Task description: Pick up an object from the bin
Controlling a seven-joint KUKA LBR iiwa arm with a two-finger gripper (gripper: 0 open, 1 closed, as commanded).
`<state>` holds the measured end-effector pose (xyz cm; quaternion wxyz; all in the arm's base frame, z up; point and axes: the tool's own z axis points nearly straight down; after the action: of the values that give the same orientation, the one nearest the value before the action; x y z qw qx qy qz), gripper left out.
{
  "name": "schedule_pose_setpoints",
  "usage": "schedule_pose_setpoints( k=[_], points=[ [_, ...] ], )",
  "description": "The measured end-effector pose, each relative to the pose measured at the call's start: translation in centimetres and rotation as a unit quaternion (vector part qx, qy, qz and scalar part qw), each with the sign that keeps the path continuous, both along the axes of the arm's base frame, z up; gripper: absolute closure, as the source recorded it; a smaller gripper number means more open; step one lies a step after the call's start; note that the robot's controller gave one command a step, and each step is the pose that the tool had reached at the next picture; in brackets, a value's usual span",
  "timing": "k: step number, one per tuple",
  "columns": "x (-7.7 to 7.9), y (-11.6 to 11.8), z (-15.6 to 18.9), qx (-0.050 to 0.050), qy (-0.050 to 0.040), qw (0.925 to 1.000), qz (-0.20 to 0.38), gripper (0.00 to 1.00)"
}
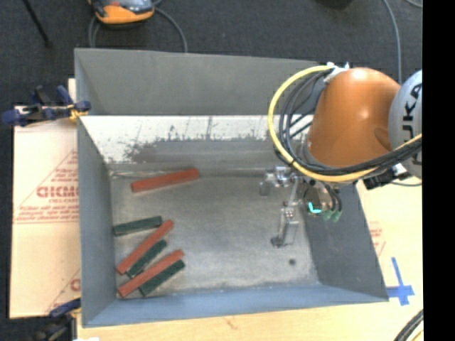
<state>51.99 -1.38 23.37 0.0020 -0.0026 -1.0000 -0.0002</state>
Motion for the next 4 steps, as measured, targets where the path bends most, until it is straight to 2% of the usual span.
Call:
schedule_pose_setpoints(
  k=[1, 2, 3, 4],
  points=[
    [0.2, 0.0, 0.4, 0.0, -0.0041, 1.0, 0.0, 0.0],
    [1.5, 2.7, -4.4, -0.001, -0.0071, 0.9994, 0.033, 0.0],
    [-1.0, 4.7, -11.3, 0.0, -0.0054, 0.999, 0.044, 0.0],
    [-2.4, 5.9, -15.3, 0.0, -0.003, 0.9895, 0.144, 1.0]
  ],
)
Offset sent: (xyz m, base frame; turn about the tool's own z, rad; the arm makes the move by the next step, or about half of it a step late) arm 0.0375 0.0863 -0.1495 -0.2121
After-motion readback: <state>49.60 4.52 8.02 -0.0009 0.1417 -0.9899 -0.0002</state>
